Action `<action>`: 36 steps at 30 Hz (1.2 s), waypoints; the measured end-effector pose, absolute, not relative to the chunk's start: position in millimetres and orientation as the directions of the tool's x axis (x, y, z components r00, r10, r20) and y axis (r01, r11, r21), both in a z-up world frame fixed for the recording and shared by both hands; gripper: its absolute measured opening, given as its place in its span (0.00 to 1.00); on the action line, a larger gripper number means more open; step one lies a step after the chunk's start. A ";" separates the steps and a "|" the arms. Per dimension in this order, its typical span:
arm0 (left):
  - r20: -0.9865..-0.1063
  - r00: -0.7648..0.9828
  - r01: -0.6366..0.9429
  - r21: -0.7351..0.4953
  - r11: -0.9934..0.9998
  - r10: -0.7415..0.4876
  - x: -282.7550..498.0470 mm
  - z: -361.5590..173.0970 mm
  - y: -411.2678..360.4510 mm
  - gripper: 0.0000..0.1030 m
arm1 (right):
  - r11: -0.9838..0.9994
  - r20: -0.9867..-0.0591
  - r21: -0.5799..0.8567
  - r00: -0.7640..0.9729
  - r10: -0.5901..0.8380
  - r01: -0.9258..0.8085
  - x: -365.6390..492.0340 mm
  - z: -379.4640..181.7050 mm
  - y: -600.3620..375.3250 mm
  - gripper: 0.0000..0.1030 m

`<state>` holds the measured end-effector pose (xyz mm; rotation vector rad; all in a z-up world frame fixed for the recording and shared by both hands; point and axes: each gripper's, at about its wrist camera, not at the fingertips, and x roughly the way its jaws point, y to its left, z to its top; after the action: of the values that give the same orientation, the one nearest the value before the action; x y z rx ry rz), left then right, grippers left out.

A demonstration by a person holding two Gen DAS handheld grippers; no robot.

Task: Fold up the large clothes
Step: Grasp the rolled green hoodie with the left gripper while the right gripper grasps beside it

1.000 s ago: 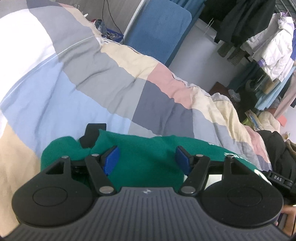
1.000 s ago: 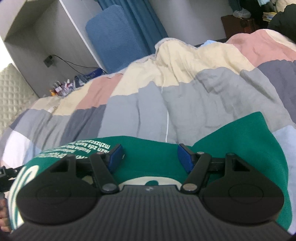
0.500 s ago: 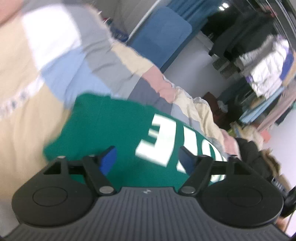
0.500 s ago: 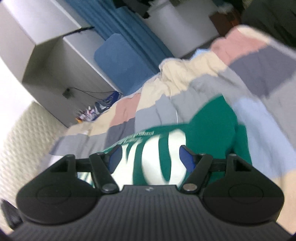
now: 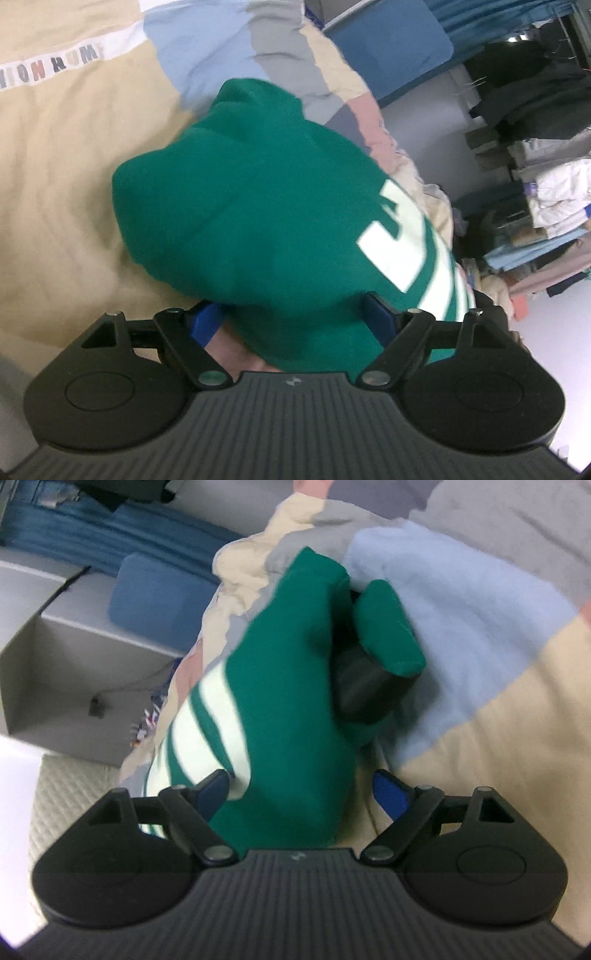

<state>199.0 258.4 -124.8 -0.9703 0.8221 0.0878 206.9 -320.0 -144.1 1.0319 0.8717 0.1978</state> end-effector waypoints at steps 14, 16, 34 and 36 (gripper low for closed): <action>-0.568 0.775 -0.385 -0.772 0.505 -0.277 222.8 -133.6 274.9 0.86 | 0.440 -0.460 0.867 0.716 0.524 0.235 256.1 -168.7 -318.1 1.00; -0.557 0.774 -0.395 -0.797 0.457 -0.302 219.4 -137.0 277.4 0.93 | 0.425 -0.448 0.876 0.716 0.536 0.229 262.6 -169.9 -315.1 1.00; -0.530 0.791 -0.447 -0.842 0.302 -0.307 235.0 -172.7 277.9 1.00 | 0.359 -0.325 0.926 0.737 0.592 0.120 288.0 -177.1 -308.8 1.00; -0.527 0.802 -0.440 -0.839 0.320 -0.281 237.3 -171.1 273.2 0.96 | 0.374 -0.310 0.923 0.751 0.583 0.090 292.5 -173.9 -305.2 0.96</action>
<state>237.3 273.2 -171.1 -1.2690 0.6779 0.1155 292.5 -305.2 -173.9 1.1640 0.6823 0.3489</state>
